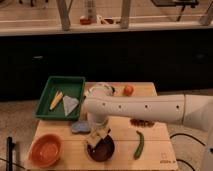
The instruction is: Wipe purple bowl with eraser
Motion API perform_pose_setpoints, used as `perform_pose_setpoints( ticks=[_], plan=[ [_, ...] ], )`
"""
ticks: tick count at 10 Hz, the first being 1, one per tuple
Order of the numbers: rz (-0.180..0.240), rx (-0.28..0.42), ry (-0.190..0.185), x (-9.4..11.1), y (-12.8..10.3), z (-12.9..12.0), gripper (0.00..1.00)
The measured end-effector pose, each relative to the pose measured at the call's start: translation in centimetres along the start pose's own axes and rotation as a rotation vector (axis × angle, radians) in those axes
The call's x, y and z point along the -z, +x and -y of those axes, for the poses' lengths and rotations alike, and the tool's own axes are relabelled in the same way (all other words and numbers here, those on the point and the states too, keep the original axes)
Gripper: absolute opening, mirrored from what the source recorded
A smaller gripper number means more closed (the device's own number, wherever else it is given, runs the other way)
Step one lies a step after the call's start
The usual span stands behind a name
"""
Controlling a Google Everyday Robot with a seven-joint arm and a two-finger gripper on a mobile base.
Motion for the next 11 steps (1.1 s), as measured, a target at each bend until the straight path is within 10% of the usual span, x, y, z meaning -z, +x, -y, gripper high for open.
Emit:
perform_pose_setpoints(
  ticks=[5,11],
  plan=[
    [0.026,0.103,-0.005,-0.4,-5.5,-0.6,0.0],
    [0.012,-0.028,-0.023,-0.3,-3.3,-7.6,0.0]
  ],
)
